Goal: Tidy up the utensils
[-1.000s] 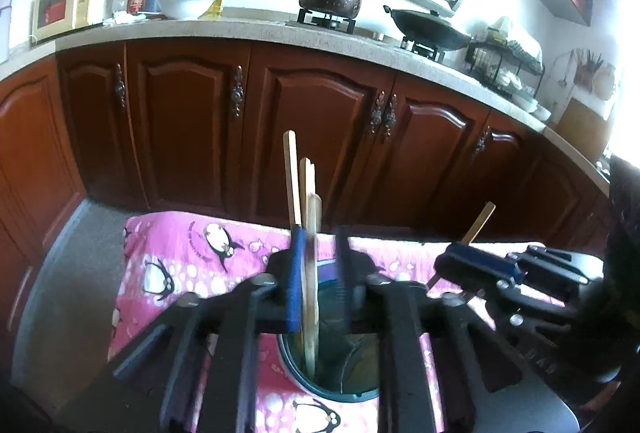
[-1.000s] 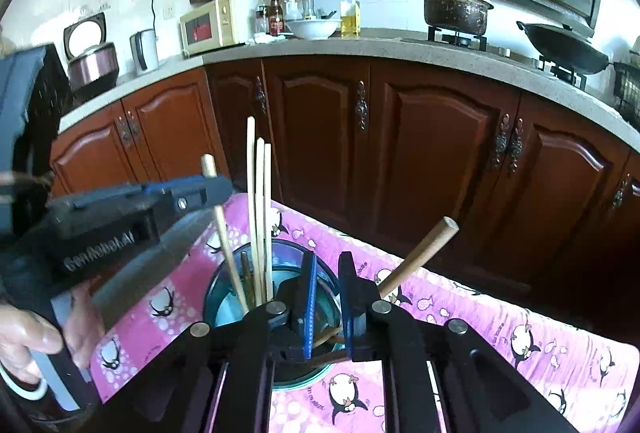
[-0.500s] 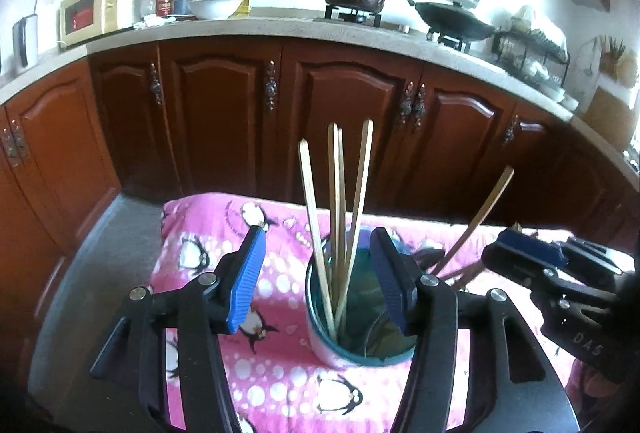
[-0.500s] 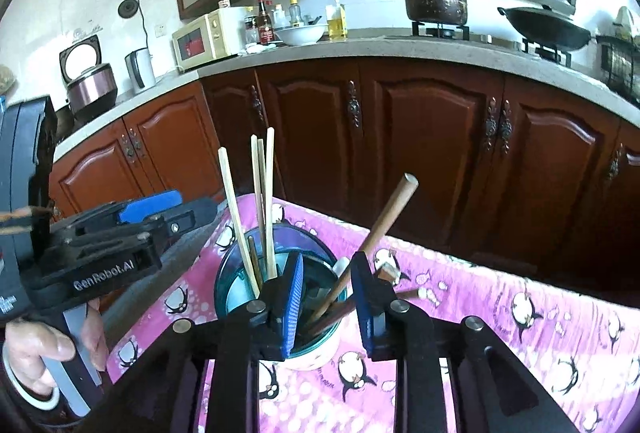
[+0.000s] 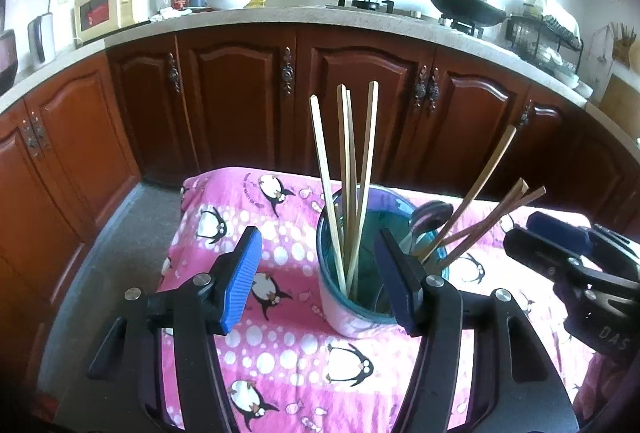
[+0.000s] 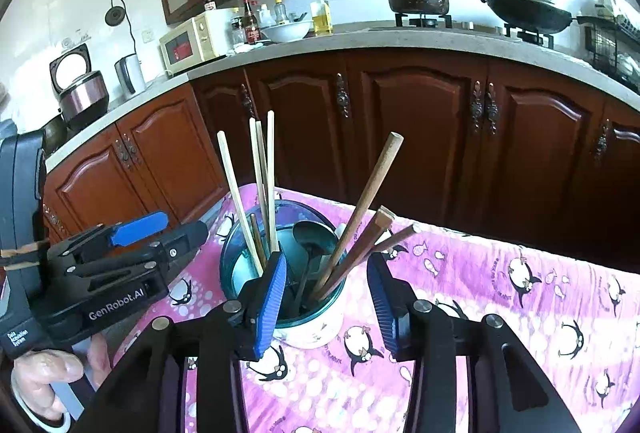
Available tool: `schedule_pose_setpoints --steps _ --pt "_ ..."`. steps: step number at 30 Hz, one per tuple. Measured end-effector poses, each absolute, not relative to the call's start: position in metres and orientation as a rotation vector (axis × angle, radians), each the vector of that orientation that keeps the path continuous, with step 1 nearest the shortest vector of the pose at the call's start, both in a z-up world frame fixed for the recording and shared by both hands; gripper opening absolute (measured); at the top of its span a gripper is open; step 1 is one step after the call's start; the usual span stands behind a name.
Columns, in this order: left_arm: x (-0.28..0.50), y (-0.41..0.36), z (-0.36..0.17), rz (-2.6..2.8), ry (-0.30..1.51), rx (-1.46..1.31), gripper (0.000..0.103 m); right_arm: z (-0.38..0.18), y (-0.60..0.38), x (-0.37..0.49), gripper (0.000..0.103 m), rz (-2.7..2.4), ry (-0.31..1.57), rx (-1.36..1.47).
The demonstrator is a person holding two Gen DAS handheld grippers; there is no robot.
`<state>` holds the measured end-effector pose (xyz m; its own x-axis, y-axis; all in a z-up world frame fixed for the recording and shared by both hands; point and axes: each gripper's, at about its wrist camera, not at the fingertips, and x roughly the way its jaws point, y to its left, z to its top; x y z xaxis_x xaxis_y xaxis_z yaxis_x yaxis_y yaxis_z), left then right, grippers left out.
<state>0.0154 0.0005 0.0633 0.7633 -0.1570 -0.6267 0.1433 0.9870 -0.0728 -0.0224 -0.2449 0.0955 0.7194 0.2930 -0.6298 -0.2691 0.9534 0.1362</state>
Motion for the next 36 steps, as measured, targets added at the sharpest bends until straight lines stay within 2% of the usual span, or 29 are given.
schedule_pose_setpoints --steps 18,24,36 --pt "-0.013 -0.002 0.064 -0.103 0.669 0.031 0.058 0.093 -0.245 -0.043 0.043 0.284 0.722 0.042" --pt "-0.017 -0.003 0.065 -0.091 0.661 0.031 0.058 0.095 -0.246 -0.046 0.052 0.272 0.715 0.049" --pt "-0.017 -0.002 0.066 -0.076 0.664 0.027 0.058 0.097 -0.242 -0.047 0.052 0.277 0.715 0.048"
